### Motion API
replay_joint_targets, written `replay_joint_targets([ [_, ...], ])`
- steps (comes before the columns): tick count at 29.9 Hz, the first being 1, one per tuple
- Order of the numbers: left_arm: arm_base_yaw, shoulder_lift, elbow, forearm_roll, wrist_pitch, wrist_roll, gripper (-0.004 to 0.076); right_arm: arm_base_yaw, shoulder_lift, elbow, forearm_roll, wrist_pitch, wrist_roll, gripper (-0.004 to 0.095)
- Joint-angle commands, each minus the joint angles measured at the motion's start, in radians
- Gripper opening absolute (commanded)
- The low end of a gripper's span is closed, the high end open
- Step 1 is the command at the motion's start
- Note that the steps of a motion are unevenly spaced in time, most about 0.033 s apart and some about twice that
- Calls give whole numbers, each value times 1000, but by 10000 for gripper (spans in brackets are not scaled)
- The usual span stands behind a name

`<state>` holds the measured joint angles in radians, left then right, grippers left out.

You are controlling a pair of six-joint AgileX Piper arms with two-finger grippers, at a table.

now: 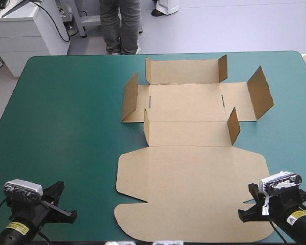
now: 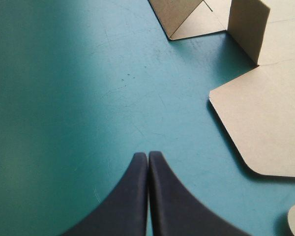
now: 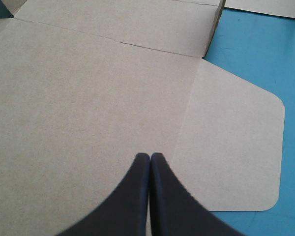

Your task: Fold the box

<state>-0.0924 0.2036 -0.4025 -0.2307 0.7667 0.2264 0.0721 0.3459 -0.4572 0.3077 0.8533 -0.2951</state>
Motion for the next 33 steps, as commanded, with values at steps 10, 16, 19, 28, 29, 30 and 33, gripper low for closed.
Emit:
replay_joint_targets([
  [10, 2, 16, -26, -21, -65, 0, -8, -8, 37, -125, -34, -53, -16, -19],
  [16, 2, 16, -26, -21, -65, 0, -8, -8, 150, -328, -117, -30, 44, -19],
  [19, 2, 16, -26, -21, -65, 0, -8, -8, 241, -442, -133, 3, 46, -19],
  [28, 2, 16, -26, -21, -65, 0, -8, -8, 588, -753, -133, 141, 52, -19],
  [29, 2, 16, -26, -21, -65, 0, -8, -8, 615, -783, -133, 143, 52, -19],
  [30, 2, 16, -26, -21, -65, 0, -8, -8, 648, -811, -133, 145, 52, -19],
  [33, 2, 16, -26, -21, -65, 0, -8, -8, 737, -879, -133, 150, 52, -19],
])
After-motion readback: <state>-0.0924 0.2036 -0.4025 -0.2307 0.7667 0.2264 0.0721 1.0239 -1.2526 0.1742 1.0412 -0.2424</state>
